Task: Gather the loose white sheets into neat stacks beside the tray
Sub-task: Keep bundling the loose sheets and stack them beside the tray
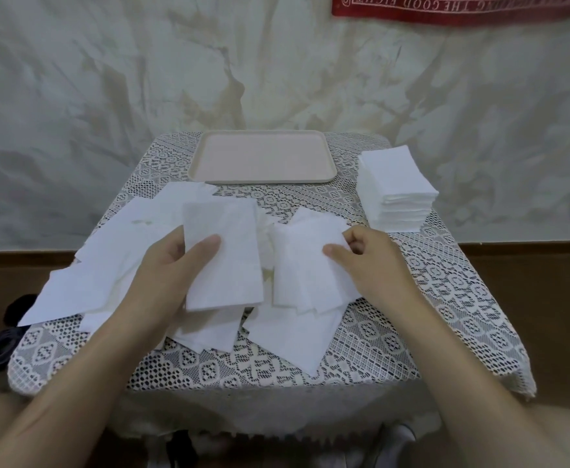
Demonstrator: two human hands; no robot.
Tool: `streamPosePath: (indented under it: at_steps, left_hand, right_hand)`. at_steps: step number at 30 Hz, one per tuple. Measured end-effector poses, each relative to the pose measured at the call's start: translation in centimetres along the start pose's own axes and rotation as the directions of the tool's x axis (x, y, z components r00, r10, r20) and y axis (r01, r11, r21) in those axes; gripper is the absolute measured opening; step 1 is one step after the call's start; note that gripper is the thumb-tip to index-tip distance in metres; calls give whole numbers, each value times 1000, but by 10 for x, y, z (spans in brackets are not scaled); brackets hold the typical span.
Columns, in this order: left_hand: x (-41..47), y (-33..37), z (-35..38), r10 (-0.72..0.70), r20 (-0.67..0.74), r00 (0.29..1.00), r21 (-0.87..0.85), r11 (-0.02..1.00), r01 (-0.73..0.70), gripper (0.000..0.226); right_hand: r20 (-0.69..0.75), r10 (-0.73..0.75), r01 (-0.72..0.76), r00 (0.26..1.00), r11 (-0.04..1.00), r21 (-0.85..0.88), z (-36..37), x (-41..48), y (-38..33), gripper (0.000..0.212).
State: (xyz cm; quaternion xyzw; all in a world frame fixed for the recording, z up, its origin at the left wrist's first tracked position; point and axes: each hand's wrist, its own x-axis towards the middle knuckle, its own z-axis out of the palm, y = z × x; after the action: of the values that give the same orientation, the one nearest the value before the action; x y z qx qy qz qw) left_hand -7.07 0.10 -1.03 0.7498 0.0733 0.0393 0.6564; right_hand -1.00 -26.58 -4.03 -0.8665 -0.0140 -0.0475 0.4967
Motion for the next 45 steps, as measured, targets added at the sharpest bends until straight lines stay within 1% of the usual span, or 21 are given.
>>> streamPosePath:
  at_steps: [3, 6, 8, 10, 12, 13, 15, 18, 21, 23, 25, 26, 27, 29, 30, 32, 35, 38, 41, 43, 45]
  left_hand:
    - [4, -5, -2, -7, -2, 1000, -42, 999, 7, 22]
    - [9, -8, -2, -31, -2, 1000, -114, 993, 30, 20]
    - [12, -8, -1, -39, 7, 999, -135, 990, 40, 21]
    - [14, -7, -1, -38, 22, 999, -141, 989, 40, 23]
    - [14, -7, -2, -35, 29, 999, -147, 988, 39, 25]
    - [14, -7, -2, -37, 32, 999, -145, 989, 41, 26]
    - [12, -7, -1, -32, 37, 999, -110, 993, 36, 25]
    - [9, -7, 0, -24, 43, 999, -93, 995, 28, 23]
    - [7, -4, 1, -23, 42, 999, -102, 994, 28, 23]
    - [6, -4, 2, -21, 44, 999, -98, 995, 26, 23]
    - [6, -5, 2, -27, 41, 999, -103, 994, 31, 24]
    - [7, -6, 2, -33, 41, 999, -110, 993, 37, 25]
    - [7, -7, 2, -38, 42, 998, -119, 992, 43, 26]
    - [9, -8, 3, -46, 50, 998, -133, 990, 52, 30]
    - [11, -9, 3, -48, 52, 998, -141, 988, 55, 33]
    - [13, -10, 3, -50, 46, 998, -158, 986, 57, 34]
    - [16, -10, 1, -52, 35, 998, -166, 984, 58, 25]
    - [16, -11, 0, -56, 19, 998, -134, 989, 58, 20]
    - [14, -11, 0, -63, 19, 998, -118, 991, 65, 19]
    - [11, -10, 0, -74, 19, 997, -112, 991, 76, 19]
    - [9, -9, 0, -71, 26, 997, -101, 992, 73, 20]
  right_hand:
    - [14, -14, 15, 1000, 999, -42, -2, 0, 1, 37]
    - [32, -25, 25, 999, 1000, 9, -11, 7, 0, 37]
    - [35, -22, 19, 999, 996, 87, -18, 11, 1, 36]
    - [75, 37, -52, 997, 977, 206, -23, 12, 3, 35]
    - [157, 115, -154, 981, 953, 263, -23, 7, 4, 25]
    - [195, 133, -180, 972, 952, 248, -22, 5, 4, 21]
    - [220, 141, -180, 965, 969, 171, -17, 2, 3, 20]
    - [184, 130, -149, 974, 985, 88, -14, -1, 1, 17]
    - [163, 132, -139, 978, 990, 35, -16, -2, -1, 24]
    - [165, 144, -147, 976, 989, 5, -15, -3, -3, 35]
    - [172, 160, -158, 972, 987, -24, -11, -4, -4, 58]
    - [173, 168, -164, 971, 986, -35, -9, -3, -6, 62]
    - [172, 169, -164, 970, 986, -43, -8, -2, -6, 57]
    - [171, 167, -160, 971, 986, -52, -7, 0, -8, 35]
    - [171, 160, -154, 972, 987, -47, -6, 1, -10, 30]
    - [160, 133, -132, 978, 991, -21, -6, 3, -13, 27]
    - [102, 88, -96, 991, 993, 76, -8, 6, -19, 19]
    - [128, 96, -116, 987, 981, 157, -13, 5, -23, 15]
    - [221, 141, -173, 965, 976, 131, -12, 1, -22, 10]
    - [209, 147, -171, 967, 980, 101, -12, -2, -22, 12]
    - [168, 138, -164, 976, 974, 154, -15, -5, -22, 14]
